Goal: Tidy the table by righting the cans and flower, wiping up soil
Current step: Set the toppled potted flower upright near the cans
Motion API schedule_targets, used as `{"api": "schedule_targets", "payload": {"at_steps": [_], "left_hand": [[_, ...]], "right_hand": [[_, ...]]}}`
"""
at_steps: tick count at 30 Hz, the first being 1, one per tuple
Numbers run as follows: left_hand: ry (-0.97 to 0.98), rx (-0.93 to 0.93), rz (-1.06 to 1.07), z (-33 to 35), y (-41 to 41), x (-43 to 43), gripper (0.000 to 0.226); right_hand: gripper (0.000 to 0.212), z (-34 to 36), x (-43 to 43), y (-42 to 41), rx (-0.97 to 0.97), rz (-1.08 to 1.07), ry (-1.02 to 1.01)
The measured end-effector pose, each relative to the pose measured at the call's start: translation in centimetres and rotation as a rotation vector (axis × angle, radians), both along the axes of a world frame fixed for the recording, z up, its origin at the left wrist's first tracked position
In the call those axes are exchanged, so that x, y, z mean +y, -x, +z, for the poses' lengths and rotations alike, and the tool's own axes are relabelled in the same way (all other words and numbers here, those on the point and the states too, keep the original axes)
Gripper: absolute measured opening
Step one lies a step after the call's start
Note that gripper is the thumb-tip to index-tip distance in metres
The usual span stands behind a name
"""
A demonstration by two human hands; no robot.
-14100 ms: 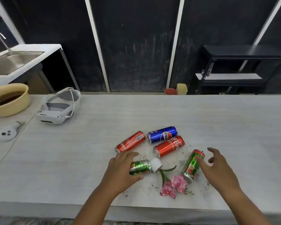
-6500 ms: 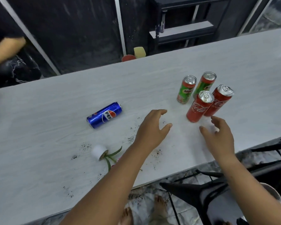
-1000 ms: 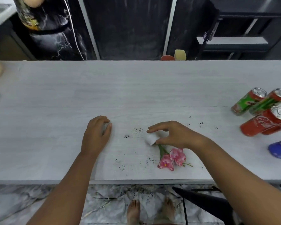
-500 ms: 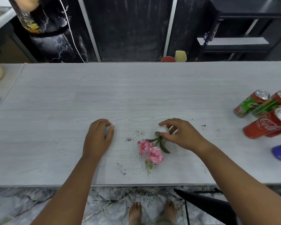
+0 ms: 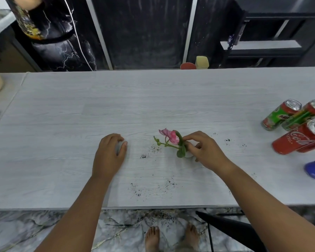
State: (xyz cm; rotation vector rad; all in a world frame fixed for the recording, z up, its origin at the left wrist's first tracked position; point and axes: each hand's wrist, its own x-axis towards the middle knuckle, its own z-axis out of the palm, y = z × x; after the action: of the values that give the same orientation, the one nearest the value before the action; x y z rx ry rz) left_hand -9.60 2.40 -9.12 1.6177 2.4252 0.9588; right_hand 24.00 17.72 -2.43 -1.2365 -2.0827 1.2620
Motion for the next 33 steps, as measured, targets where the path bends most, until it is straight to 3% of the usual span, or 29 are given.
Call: {"api": "schedule_targets", "payload": {"at_steps": [6, 12, 18, 33], "left_hand": [[-0.005, 0.01, -0.007, 0.0, 0.0, 0.0, 0.022], [-0.008, -0.014, -0.006, 0.2, 0.0, -0.1, 0.019], [0.003, -0.008, 0.0, 0.0, 0.1, 0.0, 0.019], [-0.003, 0.054, -0.004, -0.9, 0.4, 0.2, 0.017]], "right_hand": [[0.016, -0.1, -0.3, -0.3, 0.087, -0.045, 0.089], [0.047, -0.4, -0.6, -1.4, 0.067, 0.009, 0.096], [0.045, -0.6, -0.6, -1.6, 0.11, -0.091, 0.044], [0.043, -0.3, 7.3, -8.3, 0.211, -0.621, -0.087]]}}
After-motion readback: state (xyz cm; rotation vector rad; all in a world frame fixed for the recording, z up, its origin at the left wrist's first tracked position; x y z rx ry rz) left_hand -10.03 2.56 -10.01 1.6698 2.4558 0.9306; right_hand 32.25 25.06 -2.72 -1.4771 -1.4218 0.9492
